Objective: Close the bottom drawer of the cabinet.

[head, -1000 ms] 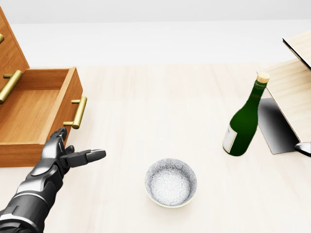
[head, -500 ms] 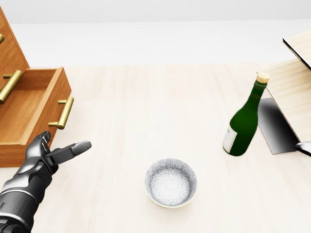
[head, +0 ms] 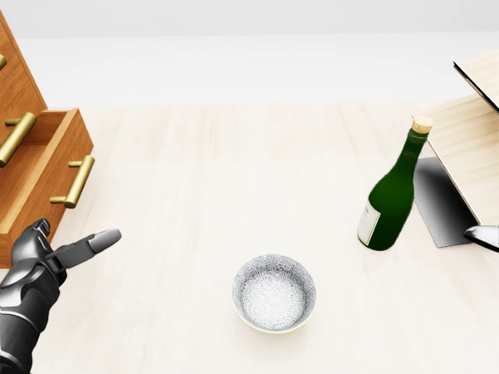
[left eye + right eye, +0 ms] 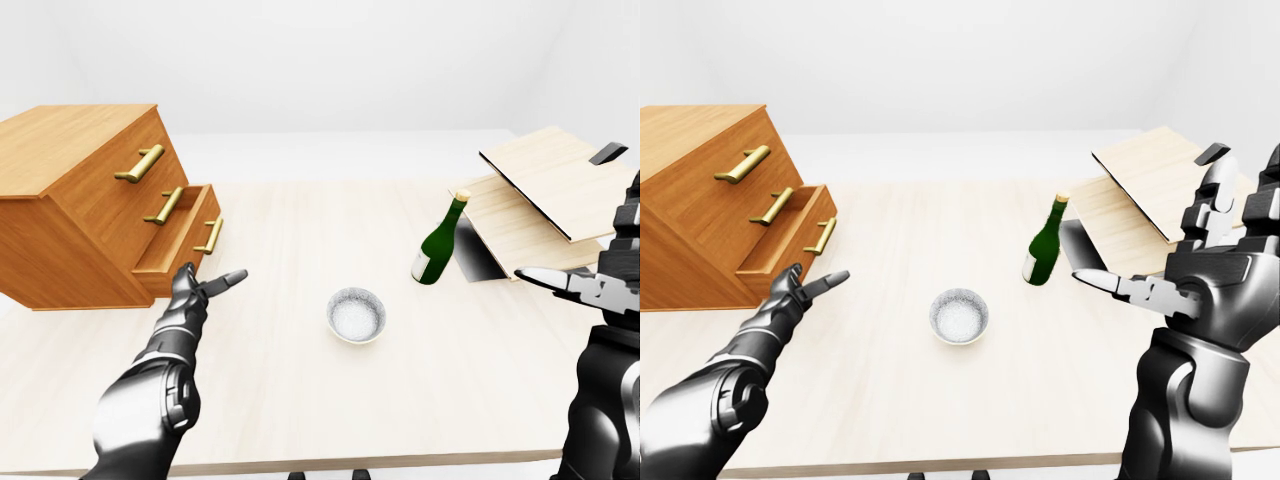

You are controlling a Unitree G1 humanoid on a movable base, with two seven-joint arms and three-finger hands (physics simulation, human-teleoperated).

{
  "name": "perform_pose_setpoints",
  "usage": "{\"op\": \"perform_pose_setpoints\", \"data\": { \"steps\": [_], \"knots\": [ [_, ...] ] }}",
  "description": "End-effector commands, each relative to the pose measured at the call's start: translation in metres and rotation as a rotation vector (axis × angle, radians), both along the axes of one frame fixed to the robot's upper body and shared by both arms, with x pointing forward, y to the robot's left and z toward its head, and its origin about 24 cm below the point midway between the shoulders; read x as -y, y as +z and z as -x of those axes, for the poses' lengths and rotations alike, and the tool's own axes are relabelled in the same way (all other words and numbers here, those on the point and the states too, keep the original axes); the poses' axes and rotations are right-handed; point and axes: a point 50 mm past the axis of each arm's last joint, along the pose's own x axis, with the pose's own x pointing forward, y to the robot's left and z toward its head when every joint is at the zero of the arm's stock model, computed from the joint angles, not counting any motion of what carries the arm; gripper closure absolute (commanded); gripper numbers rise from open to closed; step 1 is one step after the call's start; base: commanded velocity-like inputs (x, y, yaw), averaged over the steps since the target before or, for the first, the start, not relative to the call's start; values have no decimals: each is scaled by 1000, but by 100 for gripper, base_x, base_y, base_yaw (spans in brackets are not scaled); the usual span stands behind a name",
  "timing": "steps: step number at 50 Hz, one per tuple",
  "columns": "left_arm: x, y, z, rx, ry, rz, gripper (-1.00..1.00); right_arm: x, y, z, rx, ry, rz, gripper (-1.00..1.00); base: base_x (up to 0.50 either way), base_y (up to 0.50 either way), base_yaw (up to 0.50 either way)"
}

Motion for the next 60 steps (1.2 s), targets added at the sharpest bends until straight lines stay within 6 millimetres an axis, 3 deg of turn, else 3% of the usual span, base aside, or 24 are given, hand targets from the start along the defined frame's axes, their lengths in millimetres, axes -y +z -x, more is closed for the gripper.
{"op": "perform_pose_setpoints", "data": {
  "steps": [1,25,43,60],
  "knots": [
    [-95,18,39,-51,217,-187,-100,-1,0,-2,-4,3,2,-100,0,0,0],
    [-145,30,73,-51,374,-197,-100,-6,-1,-2,-11,8,22,-100,0,0,0],
    [-181,25,121,-90,499,-208,-100,-8,3,-3,2,8,42,-100,0,0,0],
    [-193,22,142,-107,552,-207,-100,-9,4,-2,9,7,49,-100,0,0,0]
  ]
}}
